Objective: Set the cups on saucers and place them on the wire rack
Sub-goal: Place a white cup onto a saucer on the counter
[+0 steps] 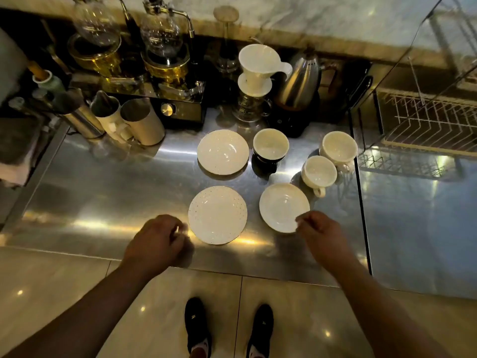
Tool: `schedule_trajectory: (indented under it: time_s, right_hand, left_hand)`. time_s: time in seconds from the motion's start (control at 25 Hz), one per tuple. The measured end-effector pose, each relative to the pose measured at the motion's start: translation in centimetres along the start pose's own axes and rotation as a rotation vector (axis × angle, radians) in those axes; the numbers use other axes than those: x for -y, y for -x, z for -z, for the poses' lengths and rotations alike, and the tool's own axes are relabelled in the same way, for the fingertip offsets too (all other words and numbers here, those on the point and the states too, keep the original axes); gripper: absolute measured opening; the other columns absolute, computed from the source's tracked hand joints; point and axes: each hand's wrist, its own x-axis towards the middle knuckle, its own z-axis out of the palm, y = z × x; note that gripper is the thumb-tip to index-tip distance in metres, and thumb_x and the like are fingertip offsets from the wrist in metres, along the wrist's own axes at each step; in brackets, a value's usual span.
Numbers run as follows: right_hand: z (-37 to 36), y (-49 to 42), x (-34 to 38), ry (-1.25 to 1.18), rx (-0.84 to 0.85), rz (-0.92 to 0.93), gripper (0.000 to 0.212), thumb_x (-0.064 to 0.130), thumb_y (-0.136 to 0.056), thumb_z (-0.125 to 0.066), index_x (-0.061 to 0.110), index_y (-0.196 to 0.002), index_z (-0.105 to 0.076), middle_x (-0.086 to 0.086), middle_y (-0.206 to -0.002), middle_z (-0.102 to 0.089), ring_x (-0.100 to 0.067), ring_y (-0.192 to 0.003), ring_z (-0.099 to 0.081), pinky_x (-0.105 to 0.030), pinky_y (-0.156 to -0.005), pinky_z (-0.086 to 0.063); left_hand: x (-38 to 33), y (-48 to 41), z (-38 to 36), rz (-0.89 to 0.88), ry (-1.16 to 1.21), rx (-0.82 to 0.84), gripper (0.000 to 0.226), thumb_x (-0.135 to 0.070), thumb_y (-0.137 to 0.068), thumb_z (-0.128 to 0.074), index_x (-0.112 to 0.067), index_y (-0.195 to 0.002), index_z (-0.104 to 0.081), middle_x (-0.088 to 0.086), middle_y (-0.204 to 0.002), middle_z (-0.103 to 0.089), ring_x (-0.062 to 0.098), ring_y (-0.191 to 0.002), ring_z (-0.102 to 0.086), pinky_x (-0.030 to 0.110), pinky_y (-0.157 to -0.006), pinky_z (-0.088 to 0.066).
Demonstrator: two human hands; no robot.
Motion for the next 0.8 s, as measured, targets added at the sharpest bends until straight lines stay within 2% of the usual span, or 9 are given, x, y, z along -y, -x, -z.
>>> schedule_trajectory:
  time_s: [0.08,0.16,0.28,0.4,0.48,0.56,0.64,0.72,0.8]
  right_hand:
    - [1.2,-1.9,0.1,-0.053,-0.145,-0.048,0.007,0.030,-0.097,-0.061,0.033,-0.098,-0.067,0.003,-0.091,-0.073,-0.019,-0.084,-0.070,-0.040,-0.072,-0.057]
    - [2.5,-4.4,-0.4,-0.137,-0.233,-0.146,0.011,0.031,-0.097,-0.061,0.026,-0.107,-0.064,-0.005,-0.097,-0.073,-0.027,-0.089,-0.070,-0.055,-0.085,-0.059]
    - [2.4,-6.7,-1.0,-0.247,-0.272,-0.259,0.031,0.034,-0.096,-0.065,0.025,-0.123,-0.055,-0.010,-0.104,-0.071,-0.029,-0.092,-0.071,-0.059,-0.090,-0.058]
    - [2.2,-7.9,-1.5,-0.366,-0.269,-0.345,0.033,0.036,-0.095,-0.067,0.029,-0.123,-0.052,-0.010,-0.103,-0.073,-0.026,-0.087,-0.073,-0.049,-0.079,-0.062]
    - [2.2,-8.4,-1.7,-0.403,-0.257,-0.351,0.024,0.036,-0.097,-0.065,0.028,-0.118,-0.056,-0.004,-0.090,-0.076,-0.018,-0.074,-0.075,-0.039,-0.069,-0.060]
    - [2.2,-8.9,-1.9,-0.422,-0.248,-0.345,0.017,0.036,-0.099,-0.063,0.027,-0.113,-0.060,0.003,-0.075,-0.078,-0.013,-0.065,-0.075,-0.037,-0.067,-0.060]
    - [2.2,-9.3,-2.0,-0.419,-0.225,-0.336,0.010,0.038,-0.100,-0.061,0.029,-0.104,-0.064,0.009,-0.073,-0.077,-0.015,-0.070,-0.076,-0.037,-0.070,-0.061]
    - [2.1,-9.4,-2.2,-0.411,-0.190,-0.331,0.011,0.040,-0.101,-0.060,0.033,-0.096,-0.067,0.008,-0.078,-0.078,-0.019,-0.078,-0.076,-0.038,-0.073,-0.062]
    - [1.9,-9.5,-2.5,-0.421,-0.164,-0.329,0.013,0.040,-0.101,-0.058,0.032,-0.099,-0.068,0.005,-0.085,-0.079,-0.021,-0.085,-0.076,-0.041,-0.077,-0.062]
  left_hand:
    - [0.3,-1.8,0.0,0.003,-0.017,-0.022,0.034,-0.034,-0.094,-0.070,-0.018,-0.123,-0.065,0.007,-0.131,-0.067,0.029,-0.113,-0.061,0.044,-0.092,-0.053]
    - [0.5,-3.8,0.1,0.020,-0.072,-0.026,0.053,-0.037,-0.095,-0.068,-0.012,-0.141,-0.059,0.014,-0.152,-0.055,0.037,-0.135,-0.051,0.051,-0.110,-0.045]
    - [0.6,-6.3,-0.3,0.032,-0.135,-0.033,0.066,-0.050,-0.098,-0.051,-0.016,-0.153,-0.047,0.014,-0.165,-0.037,0.036,-0.150,-0.035,0.056,-0.123,-0.029]
    - [0.8,-7.8,-1.1,0.065,-0.165,-0.046,0.069,-0.059,-0.100,-0.032,-0.024,-0.159,-0.036,0.010,-0.171,-0.024,0.035,-0.157,-0.020,0.061,-0.125,-0.015]
    - [0.7,-8.3,-1.8,0.064,-0.195,-0.063,0.069,-0.060,-0.101,-0.022,-0.027,-0.161,-0.032,0.008,-0.173,-0.020,0.033,-0.159,-0.014,0.063,-0.125,-0.011]
    - [0.7,-8.4,-2.5,0.065,-0.225,-0.078,0.070,-0.062,-0.102,-0.014,-0.030,-0.162,-0.026,0.005,-0.174,-0.016,0.031,-0.160,-0.009,0.061,-0.126,-0.007]
    - [0.9,-8.5,-2.7,0.074,-0.240,-0.091,0.071,-0.064,-0.101,-0.011,-0.031,-0.162,-0.024,0.003,-0.174,-0.014,0.029,-0.160,-0.007,0.059,-0.127,-0.006]
    - [0.8,-8.6,-2.6,0.088,-0.237,-0.079,0.071,-0.064,-0.100,-0.010,-0.032,-0.163,-0.023,0.001,-0.174,-0.013,0.028,-0.160,-0.007,0.058,-0.128,-0.006]
    - [0.8,-8.7,-2.7,0.104,-0.236,-0.066,0.071,-0.064,-0.100,-0.010,-0.034,-0.163,-0.021,0.000,-0.174,-0.012,0.027,-0.160,-0.005,0.057,-0.129,-0.006]
